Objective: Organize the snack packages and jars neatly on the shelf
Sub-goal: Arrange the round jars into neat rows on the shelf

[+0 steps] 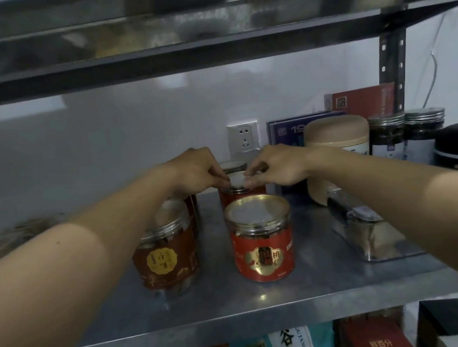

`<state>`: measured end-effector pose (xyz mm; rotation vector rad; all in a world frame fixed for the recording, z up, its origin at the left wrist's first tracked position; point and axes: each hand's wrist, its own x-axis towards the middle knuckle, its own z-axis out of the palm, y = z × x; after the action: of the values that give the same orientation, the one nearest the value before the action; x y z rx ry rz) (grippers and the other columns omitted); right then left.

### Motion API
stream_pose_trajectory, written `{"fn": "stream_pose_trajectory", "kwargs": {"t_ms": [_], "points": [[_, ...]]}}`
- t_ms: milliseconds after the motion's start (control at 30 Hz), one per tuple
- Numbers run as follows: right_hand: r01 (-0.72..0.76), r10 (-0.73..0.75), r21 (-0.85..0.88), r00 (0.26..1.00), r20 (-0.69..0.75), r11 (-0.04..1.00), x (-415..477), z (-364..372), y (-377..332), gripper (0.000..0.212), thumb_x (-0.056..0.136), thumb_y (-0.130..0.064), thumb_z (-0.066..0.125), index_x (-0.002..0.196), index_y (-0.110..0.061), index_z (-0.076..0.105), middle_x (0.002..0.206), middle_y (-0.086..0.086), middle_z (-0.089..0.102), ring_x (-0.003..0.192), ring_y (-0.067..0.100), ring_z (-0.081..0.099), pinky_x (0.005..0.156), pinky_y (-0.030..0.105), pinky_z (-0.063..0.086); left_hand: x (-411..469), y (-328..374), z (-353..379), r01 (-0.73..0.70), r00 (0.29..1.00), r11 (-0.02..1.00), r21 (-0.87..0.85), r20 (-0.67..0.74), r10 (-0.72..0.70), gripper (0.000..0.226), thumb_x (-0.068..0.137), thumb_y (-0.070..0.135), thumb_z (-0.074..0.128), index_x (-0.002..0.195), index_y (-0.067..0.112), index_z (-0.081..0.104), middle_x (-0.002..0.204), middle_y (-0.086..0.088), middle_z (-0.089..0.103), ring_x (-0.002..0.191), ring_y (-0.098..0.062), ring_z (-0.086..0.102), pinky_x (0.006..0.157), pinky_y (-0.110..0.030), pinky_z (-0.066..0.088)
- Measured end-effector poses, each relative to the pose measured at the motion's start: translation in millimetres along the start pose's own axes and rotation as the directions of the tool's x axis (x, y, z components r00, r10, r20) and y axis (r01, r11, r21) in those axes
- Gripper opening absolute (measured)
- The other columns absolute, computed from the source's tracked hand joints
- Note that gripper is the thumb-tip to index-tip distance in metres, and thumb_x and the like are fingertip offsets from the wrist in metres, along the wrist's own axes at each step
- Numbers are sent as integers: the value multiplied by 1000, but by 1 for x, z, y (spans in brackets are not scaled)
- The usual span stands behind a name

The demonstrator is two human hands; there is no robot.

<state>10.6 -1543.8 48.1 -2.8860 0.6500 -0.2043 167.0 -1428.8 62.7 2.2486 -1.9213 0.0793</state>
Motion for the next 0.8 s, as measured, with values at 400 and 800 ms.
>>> {"fn": "stream_pose_trajectory", "kwargs": {"t_ms": [400, 800], "points": [[-71, 70, -68, 997, -9, 995, 62, -7, 11, 50, 103, -34, 40, 148, -14, 38, 155, 4, 34, 139, 21, 36, 109, 28, 28, 45, -32, -5, 72, 991, 996, 56, 112, -78, 55, 93, 43, 55, 143, 25, 42, 147, 1, 43, 130, -17, 44, 106, -30, 35], [-59, 69, -108, 994, 90, 992, 96, -1, 26, 45, 102, -10, 40, 146, -17, 43, 153, 4, 39, 140, 20, 34, 109, 29, 28, 74, -53, 4, 56, 965, 993, 101, 251, -79, 43, 102, 18, 43, 145, 23, 40, 151, -1, 38, 137, -17, 36, 114, -31, 28]]}}
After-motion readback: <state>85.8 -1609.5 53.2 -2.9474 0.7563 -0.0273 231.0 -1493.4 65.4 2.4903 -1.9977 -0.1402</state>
